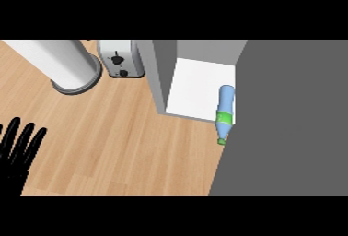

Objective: Pick up the bottled water, place it into the cabinet and close the cabinet

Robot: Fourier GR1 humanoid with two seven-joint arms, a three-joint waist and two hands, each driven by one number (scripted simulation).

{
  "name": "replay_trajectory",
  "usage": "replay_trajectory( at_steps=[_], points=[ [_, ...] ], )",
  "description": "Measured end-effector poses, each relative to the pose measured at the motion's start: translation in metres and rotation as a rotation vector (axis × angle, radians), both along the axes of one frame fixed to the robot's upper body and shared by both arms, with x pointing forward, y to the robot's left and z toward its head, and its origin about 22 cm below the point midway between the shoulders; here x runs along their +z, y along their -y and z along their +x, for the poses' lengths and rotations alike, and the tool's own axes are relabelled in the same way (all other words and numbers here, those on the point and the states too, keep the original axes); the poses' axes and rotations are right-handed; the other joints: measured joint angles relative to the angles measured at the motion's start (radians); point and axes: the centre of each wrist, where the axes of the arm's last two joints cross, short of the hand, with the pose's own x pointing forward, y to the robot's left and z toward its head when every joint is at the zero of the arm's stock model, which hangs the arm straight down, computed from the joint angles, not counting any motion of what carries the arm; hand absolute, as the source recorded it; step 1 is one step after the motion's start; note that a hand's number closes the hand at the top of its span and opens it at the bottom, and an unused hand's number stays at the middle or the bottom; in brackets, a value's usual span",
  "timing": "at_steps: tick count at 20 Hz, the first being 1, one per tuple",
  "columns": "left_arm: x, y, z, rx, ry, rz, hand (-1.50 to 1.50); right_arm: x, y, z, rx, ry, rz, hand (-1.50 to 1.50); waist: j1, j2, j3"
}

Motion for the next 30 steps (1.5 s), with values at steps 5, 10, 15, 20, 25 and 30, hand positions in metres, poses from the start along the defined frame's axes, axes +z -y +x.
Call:
replay_trajectory(
  at_steps=[5,10,15,20,25,30],
  points=[
    [0.005,-0.007,0.001,-0.020,0.008,0.012,-1.50,0.003,-0.001,0.007,0.041,0.028,-0.027,1.50,0.029,0.007,-0.003],
    [0.008,-0.010,0.003,-0.047,0.005,0.025,-1.50,0.008,0.004,0.017,0.115,0.093,-0.088,1.50,0.064,0.009,-0.007],
    [0.012,-0.015,0.005,-0.053,0.009,0.036,-1.50,0.012,0.003,0.025,0.177,0.143,-0.130,1.50,0.080,0.007,-0.010],
    [0.013,-0.020,0.007,-0.055,0.012,0.040,-1.50,0.016,0.002,0.030,0.216,0.172,-0.163,1.50,0.079,0.006,-0.013],
    [0.015,-0.022,0.008,-0.064,0.014,0.041,-1.50,0.019,0.002,0.035,0.247,0.201,-0.195,1.50,0.078,0.008,-0.015],
    [0.016,-0.026,0.009,-0.059,0.016,0.040,-1.50,0.020,0.000,0.037,0.251,0.208,-0.198,1.50,0.076,0.015,-0.017]
  ],
)
